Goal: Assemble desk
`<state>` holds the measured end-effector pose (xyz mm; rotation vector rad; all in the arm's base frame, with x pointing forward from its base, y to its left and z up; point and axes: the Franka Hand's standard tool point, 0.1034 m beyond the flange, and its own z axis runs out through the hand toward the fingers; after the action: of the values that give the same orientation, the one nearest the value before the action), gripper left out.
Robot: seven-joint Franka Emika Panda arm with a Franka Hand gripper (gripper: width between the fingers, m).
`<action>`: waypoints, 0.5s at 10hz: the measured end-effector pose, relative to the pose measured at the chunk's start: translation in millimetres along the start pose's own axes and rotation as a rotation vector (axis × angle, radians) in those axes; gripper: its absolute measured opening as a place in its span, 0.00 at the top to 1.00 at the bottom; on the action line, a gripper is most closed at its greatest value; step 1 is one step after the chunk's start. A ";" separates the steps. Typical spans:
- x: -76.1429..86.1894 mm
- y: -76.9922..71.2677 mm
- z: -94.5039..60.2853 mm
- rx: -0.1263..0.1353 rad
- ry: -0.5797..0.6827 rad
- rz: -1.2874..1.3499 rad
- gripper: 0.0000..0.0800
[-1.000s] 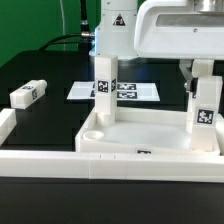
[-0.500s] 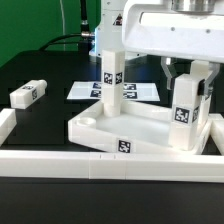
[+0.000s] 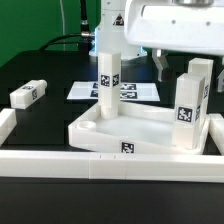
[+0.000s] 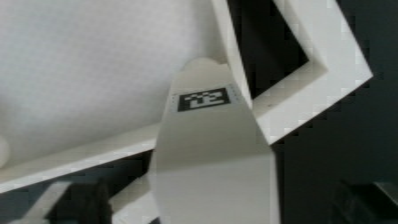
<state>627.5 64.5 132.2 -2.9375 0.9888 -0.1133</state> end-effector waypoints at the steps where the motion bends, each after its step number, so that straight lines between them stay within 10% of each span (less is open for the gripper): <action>1: -2.5 6.6 -10.3 0.011 -0.002 -0.027 0.20; 5: 6.0 48.2 -20.3 0.010 -0.012 -0.090 0.19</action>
Offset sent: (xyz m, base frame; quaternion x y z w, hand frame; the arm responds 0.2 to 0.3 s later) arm -0.0213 -0.0527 0.0049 0.0044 -0.0067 -0.0502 0.9987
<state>601.6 22.2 149.9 -2.9697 0.8525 -0.1035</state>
